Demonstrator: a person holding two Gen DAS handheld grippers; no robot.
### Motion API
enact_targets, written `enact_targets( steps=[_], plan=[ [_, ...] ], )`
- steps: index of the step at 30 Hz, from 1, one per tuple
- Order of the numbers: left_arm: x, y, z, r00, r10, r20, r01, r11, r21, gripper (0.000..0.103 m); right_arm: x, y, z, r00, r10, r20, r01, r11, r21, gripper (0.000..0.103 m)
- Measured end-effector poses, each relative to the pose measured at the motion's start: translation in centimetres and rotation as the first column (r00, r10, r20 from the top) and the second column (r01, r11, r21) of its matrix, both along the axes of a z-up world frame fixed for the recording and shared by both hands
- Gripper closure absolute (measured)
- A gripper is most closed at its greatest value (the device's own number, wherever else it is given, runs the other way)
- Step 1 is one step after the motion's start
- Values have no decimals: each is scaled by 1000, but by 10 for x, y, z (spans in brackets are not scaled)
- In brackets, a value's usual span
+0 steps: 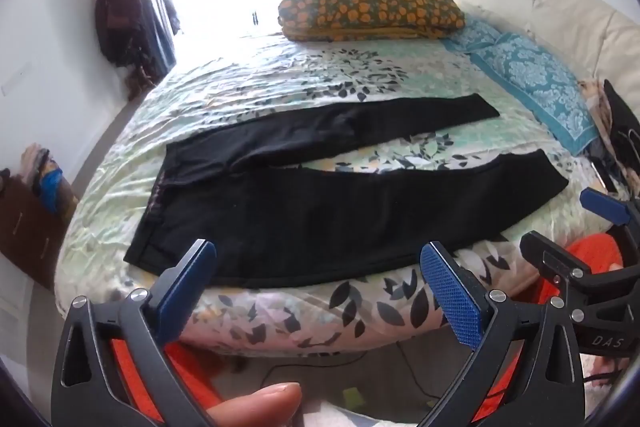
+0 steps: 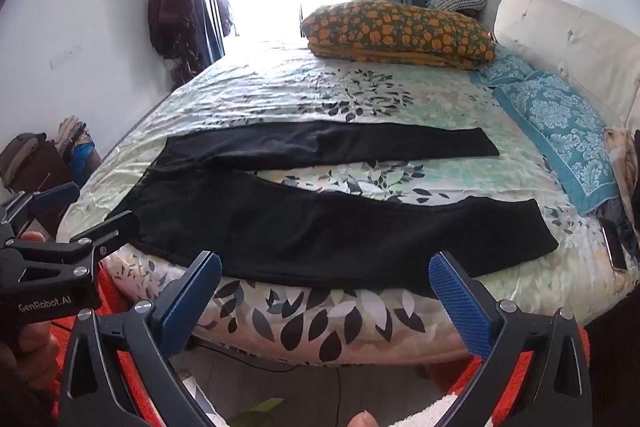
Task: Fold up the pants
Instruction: 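Move both tools toward the black pants on the bed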
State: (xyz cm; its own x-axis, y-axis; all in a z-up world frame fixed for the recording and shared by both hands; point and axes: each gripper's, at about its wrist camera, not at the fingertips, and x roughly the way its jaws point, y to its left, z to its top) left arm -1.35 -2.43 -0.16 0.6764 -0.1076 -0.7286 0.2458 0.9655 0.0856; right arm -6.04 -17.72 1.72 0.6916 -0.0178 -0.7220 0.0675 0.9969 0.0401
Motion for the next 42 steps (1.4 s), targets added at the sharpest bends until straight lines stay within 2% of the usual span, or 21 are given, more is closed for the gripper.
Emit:
enact_targets(
  steps=[10,15,23,29,42],
  plan=[
    [13,16,-5,996,78,-52,-78,997,1,1,6,-24,-12,988,-133,-84,132,991,-14,0],
    [15,22,-11,989,124,-82,-123,992,21,1,1,-25,-7,987,-144,-68,143,989,-28,0],
    [18,26,-19,986,127,-112,-125,992,22,1,1,-33,-10,973,-217,-84,212,975,-64,0],
    [25,31,-23,980,140,-141,-140,990,11,1,1,-34,-11,968,-234,-90,228,971,-67,0],
    [26,38,-11,980,152,-131,-153,988,-2,1,-12,-52,-2,945,-321,-66,315,945,-85,0]
  ],
)
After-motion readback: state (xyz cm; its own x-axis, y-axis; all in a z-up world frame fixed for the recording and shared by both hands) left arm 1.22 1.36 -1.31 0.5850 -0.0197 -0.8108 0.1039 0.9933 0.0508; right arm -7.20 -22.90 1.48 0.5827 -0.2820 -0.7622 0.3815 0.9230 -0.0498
